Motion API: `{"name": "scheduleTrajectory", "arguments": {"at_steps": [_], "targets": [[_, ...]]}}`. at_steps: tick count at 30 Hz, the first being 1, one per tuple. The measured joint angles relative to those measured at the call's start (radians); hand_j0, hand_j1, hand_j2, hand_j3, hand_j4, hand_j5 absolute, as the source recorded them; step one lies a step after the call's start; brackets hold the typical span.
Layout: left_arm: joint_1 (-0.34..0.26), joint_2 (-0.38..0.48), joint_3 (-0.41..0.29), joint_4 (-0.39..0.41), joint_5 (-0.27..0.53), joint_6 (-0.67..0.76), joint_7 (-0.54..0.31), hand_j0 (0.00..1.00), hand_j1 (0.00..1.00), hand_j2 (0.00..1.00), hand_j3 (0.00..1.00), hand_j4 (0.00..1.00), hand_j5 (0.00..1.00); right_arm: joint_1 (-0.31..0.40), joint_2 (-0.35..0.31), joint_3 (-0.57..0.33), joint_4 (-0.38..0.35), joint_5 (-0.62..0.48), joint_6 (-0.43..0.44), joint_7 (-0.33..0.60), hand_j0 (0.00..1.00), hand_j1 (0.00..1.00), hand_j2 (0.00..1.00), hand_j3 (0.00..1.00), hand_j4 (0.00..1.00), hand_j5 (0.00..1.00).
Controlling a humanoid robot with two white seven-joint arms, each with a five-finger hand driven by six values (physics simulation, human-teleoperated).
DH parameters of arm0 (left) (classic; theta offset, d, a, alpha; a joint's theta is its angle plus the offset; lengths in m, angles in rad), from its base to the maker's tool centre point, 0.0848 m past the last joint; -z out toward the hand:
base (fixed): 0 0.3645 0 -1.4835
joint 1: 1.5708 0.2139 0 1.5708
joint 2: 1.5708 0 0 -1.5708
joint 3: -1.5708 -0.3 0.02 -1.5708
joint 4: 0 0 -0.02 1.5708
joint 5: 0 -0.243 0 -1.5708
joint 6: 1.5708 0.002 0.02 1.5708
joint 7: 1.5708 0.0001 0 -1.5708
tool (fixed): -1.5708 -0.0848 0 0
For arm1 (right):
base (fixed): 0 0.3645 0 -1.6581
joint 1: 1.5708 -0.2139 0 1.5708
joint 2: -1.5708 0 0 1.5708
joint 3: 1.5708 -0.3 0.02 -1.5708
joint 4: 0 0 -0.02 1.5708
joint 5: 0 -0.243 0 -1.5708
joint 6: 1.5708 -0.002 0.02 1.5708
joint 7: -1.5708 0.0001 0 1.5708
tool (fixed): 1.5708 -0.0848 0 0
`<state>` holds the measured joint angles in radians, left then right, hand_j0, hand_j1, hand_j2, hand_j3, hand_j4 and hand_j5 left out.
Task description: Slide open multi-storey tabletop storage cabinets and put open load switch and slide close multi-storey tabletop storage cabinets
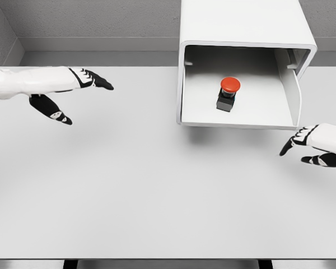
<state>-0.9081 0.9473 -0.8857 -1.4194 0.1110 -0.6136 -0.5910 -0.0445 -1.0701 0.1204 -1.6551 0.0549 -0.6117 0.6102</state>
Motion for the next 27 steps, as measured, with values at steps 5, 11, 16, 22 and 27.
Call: {"name": "scheduleTrajectory", "arguments": {"at_steps": [5,11,16,22,27], "targets": [[0.0,0.0,0.0,0.0,0.0,0.0,0.0,1.0,1.0,1.0,1.0,1.0,1.0,0.02,-0.004,0.002,-0.057,0.005,-0.002,0.001,0.64,0.64,0.64,0.64,0.64,0.64],[0.0,0.001,0.001,0.001,0.0,0.0,0.0,1.0,1.0,1.0,1.0,1.0,1.0,0.005,-0.008,0.003,-0.098,0.007,-0.002,0.001,0.63,0.63,0.63,0.63,0.63,0.63],[0.002,0.0,0.0,0.001,0.0,0.0,0.0,1.0,1.0,1.0,1.0,1.0,1.0,-0.029,-0.008,0.006,-0.103,0.007,-0.003,0.003,0.64,0.64,0.64,0.64,0.64,0.64],[0.002,0.0,0.0,0.001,0.0,0.0,0.0,1.0,1.0,1.0,1.0,1.0,1.0,-0.067,0.001,0.01,-0.101,0.001,-0.002,0.001,0.64,0.64,0.64,0.64,0.64,0.64],[0.002,0.0,0.0,0.001,0.0,0.0,0.0,1.0,1.0,1.0,1.0,1.0,1.0,-0.225,0.029,0.095,-0.09,0.001,-0.001,0.001,0.64,0.64,0.64,0.64,0.64,0.64]]}}
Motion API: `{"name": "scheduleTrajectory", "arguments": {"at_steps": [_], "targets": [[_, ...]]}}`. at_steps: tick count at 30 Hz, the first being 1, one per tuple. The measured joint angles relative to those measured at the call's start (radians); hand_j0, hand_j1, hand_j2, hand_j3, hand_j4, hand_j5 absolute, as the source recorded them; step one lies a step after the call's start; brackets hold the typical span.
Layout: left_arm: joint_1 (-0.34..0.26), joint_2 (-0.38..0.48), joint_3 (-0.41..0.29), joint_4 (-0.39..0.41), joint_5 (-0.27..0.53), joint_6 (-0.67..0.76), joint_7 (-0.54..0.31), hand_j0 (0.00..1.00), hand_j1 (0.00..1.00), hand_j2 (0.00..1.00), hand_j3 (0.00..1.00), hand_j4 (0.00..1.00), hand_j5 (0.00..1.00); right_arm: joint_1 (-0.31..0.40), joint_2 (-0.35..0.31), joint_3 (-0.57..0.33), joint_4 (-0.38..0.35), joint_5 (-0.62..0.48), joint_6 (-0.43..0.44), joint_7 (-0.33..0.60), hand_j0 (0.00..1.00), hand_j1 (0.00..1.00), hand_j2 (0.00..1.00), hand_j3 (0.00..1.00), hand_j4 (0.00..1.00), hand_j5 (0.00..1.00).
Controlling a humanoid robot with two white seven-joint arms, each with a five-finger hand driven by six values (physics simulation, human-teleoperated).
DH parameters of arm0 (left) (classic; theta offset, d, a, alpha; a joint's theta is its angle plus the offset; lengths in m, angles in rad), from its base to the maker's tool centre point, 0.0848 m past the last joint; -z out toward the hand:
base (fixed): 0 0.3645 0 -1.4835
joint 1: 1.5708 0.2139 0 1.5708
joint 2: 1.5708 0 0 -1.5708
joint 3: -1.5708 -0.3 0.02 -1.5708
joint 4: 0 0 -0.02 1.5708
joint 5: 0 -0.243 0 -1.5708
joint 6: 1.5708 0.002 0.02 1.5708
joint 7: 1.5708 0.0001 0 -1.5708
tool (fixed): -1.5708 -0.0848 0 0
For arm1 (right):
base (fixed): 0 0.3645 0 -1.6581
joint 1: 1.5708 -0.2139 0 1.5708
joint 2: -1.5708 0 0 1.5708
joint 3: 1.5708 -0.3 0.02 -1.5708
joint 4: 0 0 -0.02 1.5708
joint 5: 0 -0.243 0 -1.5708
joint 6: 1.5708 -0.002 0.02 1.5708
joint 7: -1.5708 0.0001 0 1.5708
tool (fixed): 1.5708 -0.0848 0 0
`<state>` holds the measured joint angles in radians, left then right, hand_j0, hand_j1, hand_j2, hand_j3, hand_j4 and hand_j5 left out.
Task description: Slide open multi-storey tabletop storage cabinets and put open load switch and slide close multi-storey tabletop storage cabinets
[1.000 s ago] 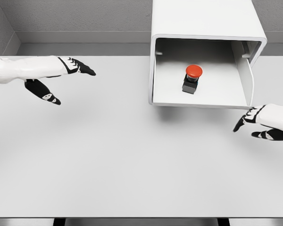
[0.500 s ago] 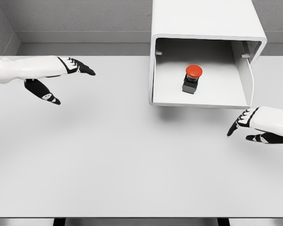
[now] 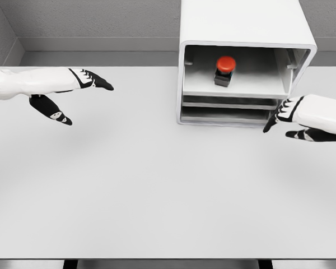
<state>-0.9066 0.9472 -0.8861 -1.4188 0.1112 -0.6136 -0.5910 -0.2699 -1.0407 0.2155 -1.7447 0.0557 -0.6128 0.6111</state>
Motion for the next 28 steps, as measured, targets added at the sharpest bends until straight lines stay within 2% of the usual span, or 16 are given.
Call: {"name": "scheduleTrajectory", "arguments": {"at_steps": [9,13,18,19,20,28], "targets": [[0.002,0.0,0.0,0.0,0.0,0.0,0.0,1.0,1.0,1.0,1.0,1.0,1.0,-0.235,0.063,0.184,0.055,0.006,0.0,0.0,0.64,0.64,0.64,0.64,0.64,0.64],[0.006,-0.005,-0.003,-0.003,0.0,0.0,0.002,1.0,1.0,1.0,1.0,1.0,1.0,-0.282,0.092,0.255,0.099,0.008,0.0,0.0,0.64,0.64,0.64,0.64,0.64,0.64],[0.02,-0.011,-0.022,-0.008,0.0,0.0,0.003,1.0,1.0,1.0,1.0,1.0,1.0,-0.273,0.102,0.305,0.099,0.016,-0.001,0.0,0.65,0.65,0.65,0.65,0.65,0.65],[0.02,-0.012,-0.024,-0.008,0.0,0.0,0.003,1.0,1.0,1.0,1.0,1.0,1.0,-0.272,0.104,0.321,0.091,0.019,-0.001,0.0,0.87,0.87,0.87,0.87,0.87,0.87],[0.02,-0.012,-0.026,-0.009,0.0,0.0,0.003,1.0,1.0,1.0,1.0,1.0,1.0,-0.27,0.105,0.332,0.085,0.02,-0.001,0.0,1.0,1.0,1.0,1.0,1.0,1.0],[0.021,-0.015,-0.037,-0.013,0.0,0.0,0.004,1.0,1.0,1.0,1.0,1.0,1.0,-0.242,0.108,0.369,0.075,0.025,-0.001,0.0,1.0,1.0,1.0,1.0,1.0,1.0]]}}
